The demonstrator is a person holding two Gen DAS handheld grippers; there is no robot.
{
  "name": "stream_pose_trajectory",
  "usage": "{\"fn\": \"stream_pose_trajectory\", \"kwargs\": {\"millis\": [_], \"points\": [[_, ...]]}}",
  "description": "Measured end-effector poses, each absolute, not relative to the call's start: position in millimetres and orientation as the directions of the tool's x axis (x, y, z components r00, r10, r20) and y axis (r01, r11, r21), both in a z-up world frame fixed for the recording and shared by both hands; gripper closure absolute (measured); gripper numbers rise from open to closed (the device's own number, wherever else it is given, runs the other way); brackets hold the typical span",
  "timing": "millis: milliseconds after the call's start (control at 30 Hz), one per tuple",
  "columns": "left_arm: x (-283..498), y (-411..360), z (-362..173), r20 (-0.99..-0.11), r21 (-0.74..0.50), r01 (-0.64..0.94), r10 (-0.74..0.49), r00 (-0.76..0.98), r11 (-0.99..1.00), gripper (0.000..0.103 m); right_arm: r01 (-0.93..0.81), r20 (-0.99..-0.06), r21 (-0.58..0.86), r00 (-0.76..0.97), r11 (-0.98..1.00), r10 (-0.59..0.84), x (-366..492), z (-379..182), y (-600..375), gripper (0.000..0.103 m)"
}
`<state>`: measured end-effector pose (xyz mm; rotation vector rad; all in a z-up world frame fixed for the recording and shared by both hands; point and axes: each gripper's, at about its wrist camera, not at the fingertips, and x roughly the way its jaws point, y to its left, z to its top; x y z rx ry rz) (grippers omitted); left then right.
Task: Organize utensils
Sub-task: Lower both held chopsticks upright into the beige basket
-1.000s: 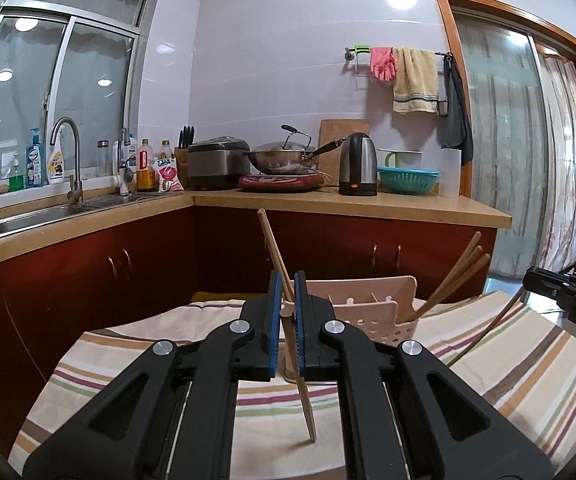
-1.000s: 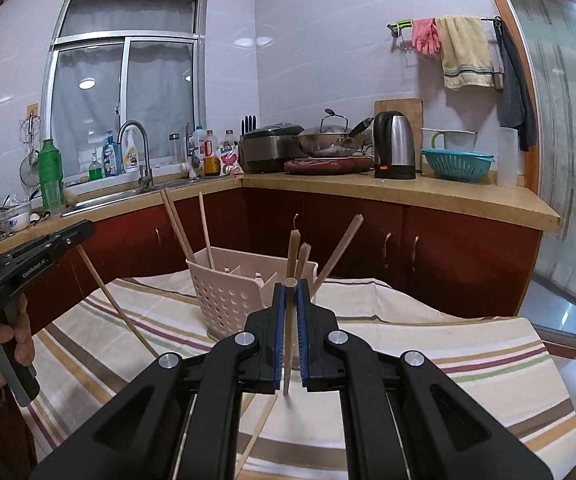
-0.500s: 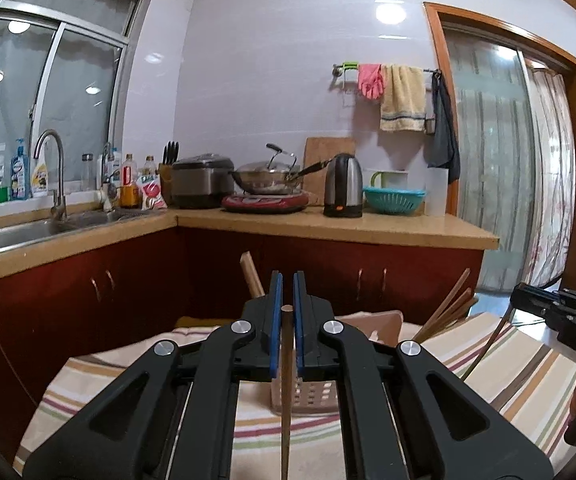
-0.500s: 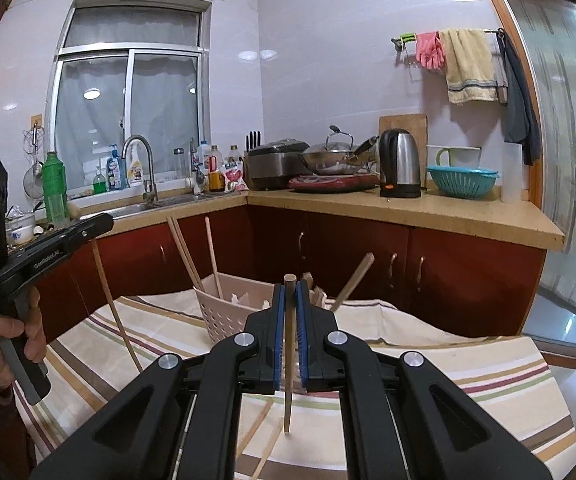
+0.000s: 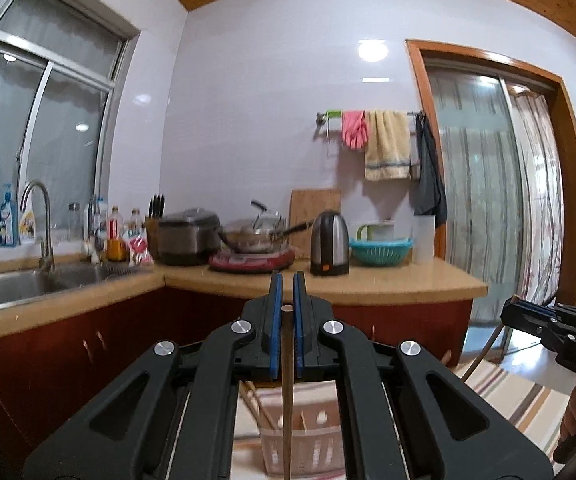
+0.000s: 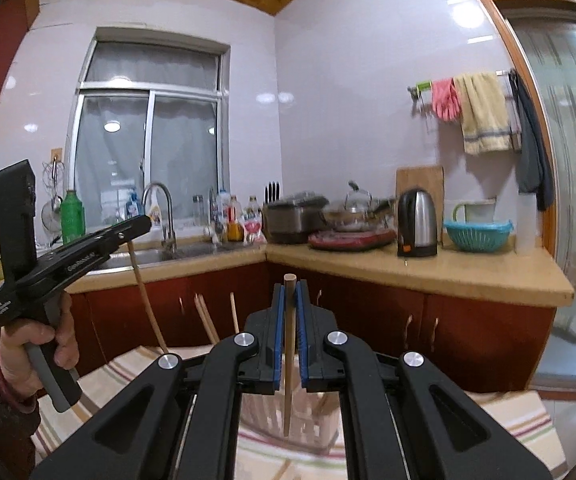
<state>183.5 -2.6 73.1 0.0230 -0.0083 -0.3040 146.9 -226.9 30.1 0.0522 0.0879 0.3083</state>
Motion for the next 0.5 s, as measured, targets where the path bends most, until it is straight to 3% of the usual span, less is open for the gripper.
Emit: {"fn": "stream_pose_trajectory", "kwargs": {"millis": [267, 500], "points": [[207.9, -17.8, 93.4, 0.072, 0.034, 0.299, -0.301, 0.951, 0.954, 0.097, -0.288, -0.009, 0.053, 0.957, 0.956, 0.288, 172.5, 50.1, -229.5, 0.096], [236.1, -28.7, 83.8, 0.089, 0.022, 0.28, -0.281, 0.955, 0.96, 0.097, -0.278, -0.014, 0.052, 0.96, 0.959, 0.279, 198.0, 43.4, -228.8, 0.096]]}}
